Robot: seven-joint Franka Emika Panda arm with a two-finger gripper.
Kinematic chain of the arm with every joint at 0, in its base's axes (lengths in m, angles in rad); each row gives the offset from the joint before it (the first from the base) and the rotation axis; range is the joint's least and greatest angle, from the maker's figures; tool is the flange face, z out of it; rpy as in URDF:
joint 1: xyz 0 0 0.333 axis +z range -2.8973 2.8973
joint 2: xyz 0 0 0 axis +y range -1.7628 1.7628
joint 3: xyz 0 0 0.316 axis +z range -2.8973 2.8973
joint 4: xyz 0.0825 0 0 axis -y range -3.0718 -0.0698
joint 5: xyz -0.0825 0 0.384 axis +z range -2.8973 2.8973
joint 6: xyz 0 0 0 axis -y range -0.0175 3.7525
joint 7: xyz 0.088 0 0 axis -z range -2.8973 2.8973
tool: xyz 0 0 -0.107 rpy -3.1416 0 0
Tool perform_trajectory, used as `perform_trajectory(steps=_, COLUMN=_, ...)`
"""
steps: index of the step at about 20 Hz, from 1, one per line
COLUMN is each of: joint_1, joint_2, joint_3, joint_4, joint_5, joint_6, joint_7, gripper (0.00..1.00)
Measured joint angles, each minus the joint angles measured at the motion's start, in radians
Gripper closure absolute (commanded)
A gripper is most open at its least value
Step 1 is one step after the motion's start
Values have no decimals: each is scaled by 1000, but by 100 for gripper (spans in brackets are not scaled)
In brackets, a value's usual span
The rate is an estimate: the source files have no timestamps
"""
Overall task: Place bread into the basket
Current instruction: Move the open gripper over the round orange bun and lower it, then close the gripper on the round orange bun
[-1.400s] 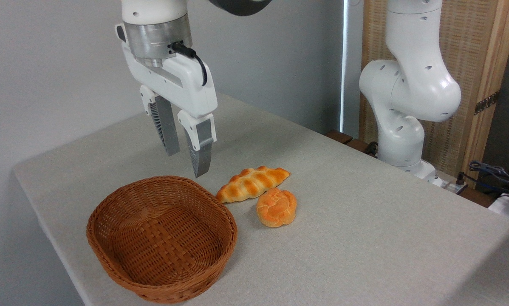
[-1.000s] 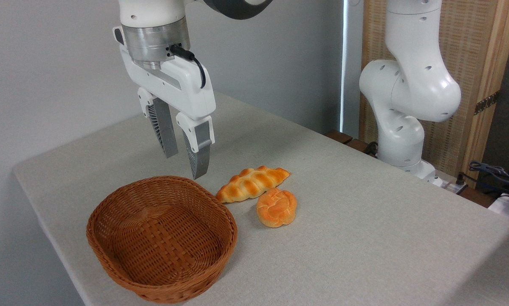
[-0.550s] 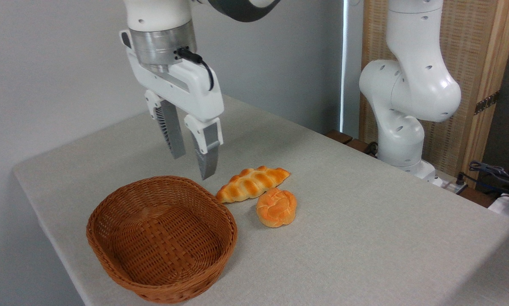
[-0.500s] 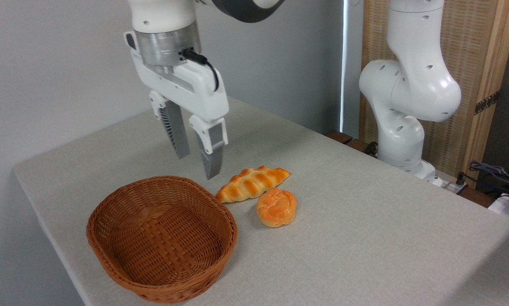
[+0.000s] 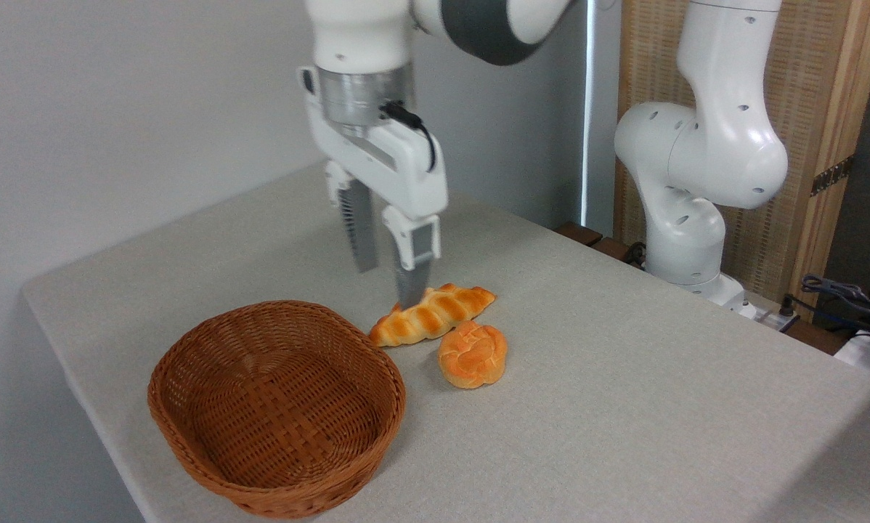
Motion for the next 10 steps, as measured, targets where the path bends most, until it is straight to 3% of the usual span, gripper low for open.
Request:
perform_trajectory(steps=4, joint_1=24, joint_2=-88, joint_3=13, joint_4=-155, joint_5=0, joint_6=4, joint_7=62, gripper=0)
perform_trajectory(steps=10, joint_1=32, joint_2=-104, joint_3=14, joint_4=-269, joint_5=1, joint_6=72, joint_7=64, gripper=0)
